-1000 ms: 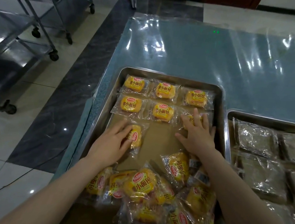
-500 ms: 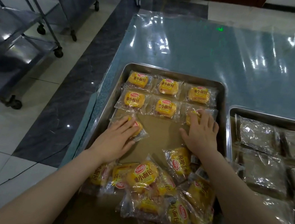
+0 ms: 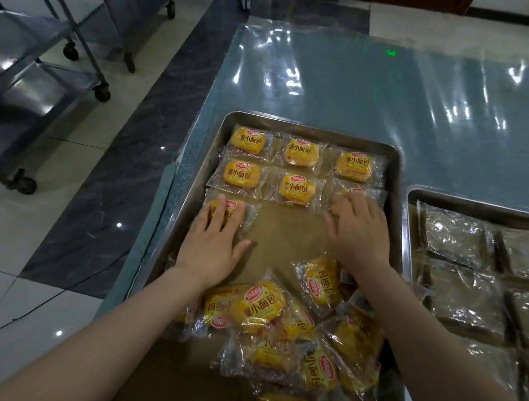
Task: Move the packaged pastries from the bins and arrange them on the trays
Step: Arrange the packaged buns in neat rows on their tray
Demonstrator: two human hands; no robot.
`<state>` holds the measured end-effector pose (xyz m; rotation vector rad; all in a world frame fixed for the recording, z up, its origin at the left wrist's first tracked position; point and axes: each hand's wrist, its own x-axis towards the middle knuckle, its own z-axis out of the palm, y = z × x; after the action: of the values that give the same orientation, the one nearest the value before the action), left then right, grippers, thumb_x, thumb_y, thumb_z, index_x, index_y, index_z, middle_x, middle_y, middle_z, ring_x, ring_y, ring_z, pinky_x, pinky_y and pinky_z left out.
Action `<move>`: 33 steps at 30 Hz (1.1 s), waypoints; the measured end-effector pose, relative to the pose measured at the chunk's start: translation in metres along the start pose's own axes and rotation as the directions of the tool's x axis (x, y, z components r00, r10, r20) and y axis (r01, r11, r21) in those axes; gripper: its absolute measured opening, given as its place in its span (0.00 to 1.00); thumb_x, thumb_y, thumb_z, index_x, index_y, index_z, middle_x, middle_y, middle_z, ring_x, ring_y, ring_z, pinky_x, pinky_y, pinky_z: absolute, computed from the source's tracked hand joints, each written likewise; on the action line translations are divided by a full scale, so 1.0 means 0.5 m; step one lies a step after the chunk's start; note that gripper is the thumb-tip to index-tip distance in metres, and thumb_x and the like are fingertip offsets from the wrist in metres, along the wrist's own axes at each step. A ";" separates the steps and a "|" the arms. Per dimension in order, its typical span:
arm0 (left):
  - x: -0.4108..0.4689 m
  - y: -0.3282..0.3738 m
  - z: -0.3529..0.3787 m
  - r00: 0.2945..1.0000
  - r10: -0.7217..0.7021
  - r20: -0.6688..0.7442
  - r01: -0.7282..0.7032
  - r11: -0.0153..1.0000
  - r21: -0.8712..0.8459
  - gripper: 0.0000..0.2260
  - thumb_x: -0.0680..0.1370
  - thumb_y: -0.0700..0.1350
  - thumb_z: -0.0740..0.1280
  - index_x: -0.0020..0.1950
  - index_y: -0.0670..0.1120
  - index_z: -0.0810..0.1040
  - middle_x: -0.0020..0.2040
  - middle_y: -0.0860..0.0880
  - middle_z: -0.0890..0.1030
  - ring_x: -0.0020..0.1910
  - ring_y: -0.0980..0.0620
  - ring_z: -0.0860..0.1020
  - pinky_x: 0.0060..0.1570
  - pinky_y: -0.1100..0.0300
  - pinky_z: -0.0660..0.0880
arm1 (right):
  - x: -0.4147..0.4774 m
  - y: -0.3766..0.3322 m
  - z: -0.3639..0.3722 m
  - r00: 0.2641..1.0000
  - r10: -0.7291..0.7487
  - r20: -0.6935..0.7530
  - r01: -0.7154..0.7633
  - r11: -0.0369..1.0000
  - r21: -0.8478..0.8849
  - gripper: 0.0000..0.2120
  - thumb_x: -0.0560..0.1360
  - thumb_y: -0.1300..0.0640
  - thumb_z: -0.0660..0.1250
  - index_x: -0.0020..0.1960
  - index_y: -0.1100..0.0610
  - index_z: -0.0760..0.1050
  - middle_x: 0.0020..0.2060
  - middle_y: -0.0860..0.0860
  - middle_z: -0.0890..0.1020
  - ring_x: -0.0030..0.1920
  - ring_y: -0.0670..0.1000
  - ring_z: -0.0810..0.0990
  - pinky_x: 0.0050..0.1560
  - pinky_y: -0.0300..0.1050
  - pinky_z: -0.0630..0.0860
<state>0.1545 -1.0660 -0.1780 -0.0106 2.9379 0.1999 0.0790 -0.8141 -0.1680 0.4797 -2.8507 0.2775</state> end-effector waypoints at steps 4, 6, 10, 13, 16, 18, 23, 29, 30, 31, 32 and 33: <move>-0.019 -0.011 0.001 0.993 0.044 -0.107 -0.047 0.999 -0.018 0.28 0.79 0.61 0.44 0.74 0.54 0.34 0.75 0.49 0.37 0.74 0.50 0.37 0.70 0.53 0.38 | -0.024 -0.018 -0.043 0.830 -0.118 0.545 0.045 0.988 0.145 0.21 0.74 0.41 0.63 0.64 0.48 0.72 0.56 0.48 0.78 0.54 0.49 0.75 0.57 0.51 0.74; -0.033 -0.015 0.003 0.992 0.054 -0.116 -0.059 0.997 -0.044 0.28 0.78 0.61 0.44 0.74 0.54 0.36 0.76 0.50 0.38 0.74 0.52 0.36 0.70 0.53 0.39 | -0.036 -0.022 -0.049 0.713 -0.111 0.692 0.094 0.994 0.062 0.24 0.70 0.38 0.67 0.64 0.46 0.73 0.57 0.46 0.76 0.57 0.50 0.74 0.62 0.53 0.70; -0.058 -0.022 0.005 0.994 0.085 -0.074 -0.090 0.993 -0.073 0.29 0.79 0.60 0.46 0.75 0.54 0.38 0.75 0.51 0.37 0.74 0.52 0.37 0.71 0.55 0.39 | -0.046 -0.030 -0.046 0.855 0.033 0.517 -0.143 0.974 0.175 0.15 0.69 0.43 0.72 0.52 0.47 0.74 0.47 0.44 0.77 0.48 0.47 0.76 0.49 0.45 0.75; -0.076 -0.032 0.011 0.993 0.119 -0.024 -0.121 0.990 -0.077 0.29 0.80 0.60 0.49 0.76 0.54 0.39 0.75 0.51 0.37 0.73 0.53 0.36 0.70 0.56 0.39 | -0.045 -0.041 -0.046 0.863 0.298 0.407 -0.436 0.846 0.305 0.17 0.73 0.39 0.67 0.51 0.49 0.67 0.39 0.45 0.76 0.38 0.45 0.76 0.32 0.42 0.73; -0.091 -0.044 0.021 0.993 0.119 0.029 -0.116 0.990 -0.085 0.29 0.80 0.60 0.50 0.76 0.55 0.39 0.75 0.51 0.35 0.73 0.53 0.36 0.70 0.56 0.38 | -0.047 -0.050 -0.040 0.835 0.304 0.459 -0.437 0.873 0.217 0.20 0.73 0.39 0.66 0.55 0.49 0.61 0.40 0.47 0.77 0.40 0.50 0.78 0.38 0.50 0.78; -0.096 -0.046 0.026 0.990 0.131 0.054 -0.126 0.989 -0.079 0.29 0.80 0.60 0.50 0.76 0.56 0.39 0.75 0.51 0.34 0.74 0.53 0.36 0.70 0.55 0.38 | -0.046 -0.054 -0.037 0.866 0.318 0.386 -0.437 0.857 0.274 0.17 0.75 0.42 0.66 0.54 0.48 0.62 0.41 0.48 0.78 0.39 0.50 0.78 0.39 0.50 0.79; -0.100 -0.044 0.025 0.988 0.140 0.058 -0.136 0.988 -0.069 0.29 0.80 0.61 0.50 0.75 0.57 0.39 0.74 0.53 0.34 0.72 0.54 0.36 0.67 0.55 0.36 | -0.025 -0.071 -0.047 0.828 0.411 0.382 -0.553 0.713 0.431 0.28 0.76 0.42 0.64 0.69 0.52 0.58 0.47 0.48 0.76 0.45 0.52 0.79 0.45 0.54 0.79; -0.087 -0.041 0.004 0.990 0.140 -0.022 -0.141 0.983 -0.114 0.27 0.81 0.55 0.54 0.77 0.55 0.44 0.74 0.54 0.36 0.74 0.54 0.38 0.71 0.55 0.38 | -0.049 -0.092 -0.033 0.917 0.229 0.327 -0.220 0.973 -0.064 0.37 0.74 0.38 0.64 0.74 0.51 0.52 0.73 0.58 0.58 0.71 0.63 0.60 0.64 0.61 0.68; -0.081 -0.038 -0.001 0.988 0.145 -0.044 -0.149 0.983 -0.110 0.27 0.81 0.53 0.54 0.77 0.55 0.45 0.75 0.54 0.38 0.74 0.55 0.38 0.71 0.55 0.38 | -0.050 -0.094 -0.029 0.933 0.174 0.315 -0.167 0.985 -0.048 0.34 0.74 0.41 0.64 0.74 0.49 0.54 0.75 0.56 0.55 0.73 0.62 0.56 0.66 0.62 0.66; -0.072 -0.035 -0.007 0.987 0.152 -0.055 -0.157 0.981 -0.110 0.27 0.81 0.53 0.53 0.77 0.55 0.45 0.75 0.53 0.39 0.74 0.55 0.38 0.71 0.55 0.38 | -0.051 -0.095 -0.024 0.943 0.108 0.315 -0.108 0.994 -0.019 0.30 0.76 0.44 0.64 0.73 0.48 0.57 0.75 0.55 0.55 0.74 0.60 0.55 0.67 0.61 0.64; -0.062 -0.031 -0.014 0.986 0.157 -0.052 -0.163 0.980 -0.115 0.26 0.81 0.52 0.53 0.77 0.55 0.45 0.76 0.53 0.40 0.74 0.54 0.38 0.71 0.55 0.38 | -0.052 -0.097 -0.019 0.942 0.052 0.332 -0.059 0.998 0.010 0.26 0.77 0.48 0.63 0.73 0.48 0.59 0.75 0.54 0.57 0.74 0.59 0.55 0.68 0.60 0.64; -0.051 -0.028 -0.020 0.987 0.159 -0.037 -0.163 0.979 -0.121 0.26 0.81 0.53 0.52 0.77 0.56 0.45 0.76 0.52 0.40 0.74 0.52 0.38 0.71 0.55 0.37 | -0.053 -0.099 -0.014 0.930 0.023 0.366 -0.041 0.998 0.039 0.24 0.78 0.51 0.61 0.73 0.48 0.60 0.75 0.53 0.59 0.74 0.58 0.55 0.69 0.59 0.63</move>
<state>0.1778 -1.0813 -0.1650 0.2089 2.9484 0.4087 0.1218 -0.8502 -0.1609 0.5449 -3.2243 0.2864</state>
